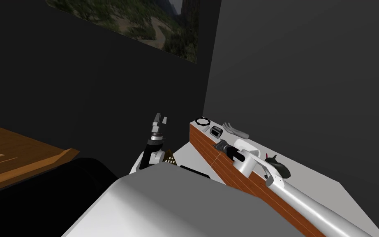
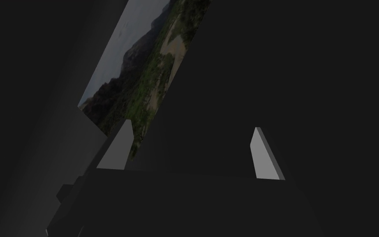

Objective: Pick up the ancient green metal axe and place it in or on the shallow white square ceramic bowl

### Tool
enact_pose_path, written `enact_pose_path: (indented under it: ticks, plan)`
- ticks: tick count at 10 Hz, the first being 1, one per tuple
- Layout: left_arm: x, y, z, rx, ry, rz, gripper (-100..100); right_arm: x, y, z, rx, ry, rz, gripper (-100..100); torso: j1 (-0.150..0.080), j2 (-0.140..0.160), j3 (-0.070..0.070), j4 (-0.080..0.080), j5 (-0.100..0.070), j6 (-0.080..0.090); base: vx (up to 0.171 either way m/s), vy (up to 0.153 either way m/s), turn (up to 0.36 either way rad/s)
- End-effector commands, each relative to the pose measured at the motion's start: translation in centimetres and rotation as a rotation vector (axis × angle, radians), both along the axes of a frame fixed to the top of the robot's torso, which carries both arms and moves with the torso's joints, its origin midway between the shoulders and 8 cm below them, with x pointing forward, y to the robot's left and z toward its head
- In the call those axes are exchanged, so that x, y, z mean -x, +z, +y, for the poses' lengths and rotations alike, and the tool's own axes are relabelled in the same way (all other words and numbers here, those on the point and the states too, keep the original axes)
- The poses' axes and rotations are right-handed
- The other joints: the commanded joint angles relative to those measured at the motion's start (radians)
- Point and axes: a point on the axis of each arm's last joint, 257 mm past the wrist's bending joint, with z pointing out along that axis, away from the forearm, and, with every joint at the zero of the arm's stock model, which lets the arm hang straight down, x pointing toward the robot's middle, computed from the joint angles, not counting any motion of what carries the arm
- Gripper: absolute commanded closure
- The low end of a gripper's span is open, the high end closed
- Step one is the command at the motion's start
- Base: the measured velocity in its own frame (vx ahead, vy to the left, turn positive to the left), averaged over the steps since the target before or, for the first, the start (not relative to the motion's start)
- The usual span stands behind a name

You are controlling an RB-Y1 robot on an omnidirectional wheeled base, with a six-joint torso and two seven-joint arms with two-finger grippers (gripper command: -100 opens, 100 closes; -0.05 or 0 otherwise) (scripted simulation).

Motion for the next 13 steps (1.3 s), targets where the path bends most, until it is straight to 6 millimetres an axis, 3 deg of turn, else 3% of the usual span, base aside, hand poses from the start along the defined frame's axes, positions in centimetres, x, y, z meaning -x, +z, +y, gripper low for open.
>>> enact_pose_path:
  ticks: [1, 2, 3, 8, 11, 12, 13]
  plan:
    - [0.0, 0.0, 0.0, 0.000, 0.000, 0.000, 0, 0.0, -0.5, -1.2, 0.046, -0.009, 0.013, -100, 0.000, 0.000, 0.000, 0.000, 0.000, 0.000, 0.034, -0.008, 0.030]
    - [0.0, 0.0, 0.0, 0.000, 0.000, 0.000, 0, -0.1, -1.4, -2.9, 0.110, -0.021, 0.036, -100, 0.000, 0.000, 0.000, 0.000, 0.000, 0.000, 0.049, -0.006, 0.050]
    - [0.0, 0.0, 0.0, 0.000, 0.000, 0.000, 0, -0.1, -1.5, -3.0, 0.115, -0.023, 0.039, -100, 0.000, -0.001, 0.000, 0.000, 0.000, 0.000, 0.047, -0.005, 0.032]
    - [0.0, 0.0, 0.0, 0.000, 0.000, 0.000, 0, 0.7, -4.6, -8.1, 0.298, -0.054, 0.144, -100, 0.000, -0.001, -0.001, 0.000, 0.000, 0.000, 0.059, -0.002, 0.040]
    - [0.0, 0.0, 0.0, 0.000, 0.000, 0.000, 0, 1.4, -5.7, -9.9, 0.359, -0.068, 0.195, -100, 0.001, -0.003, -0.002, -0.001, 0.000, 0.000, 0.073, 0.005, 0.035]
    - [0.0, 0.0, 0.0, 0.000, 0.000, 0.000, 0, 2.2, -6.8, -11.4, 0.407, -0.074, 0.242, -100, 0.001, -0.002, -0.001, -0.001, 0.000, 0.000, 0.081, 0.016, 0.044]
    - [0.0, 0.0, 0.0, 0.000, 0.000, 0.000, 0, 2.2, -6.8, -11.5, 0.410, -0.074, 0.244, -100, 0.002, -0.003, -0.002, -0.001, 0.000, 0.000, 0.071, 0.005, 0.019]
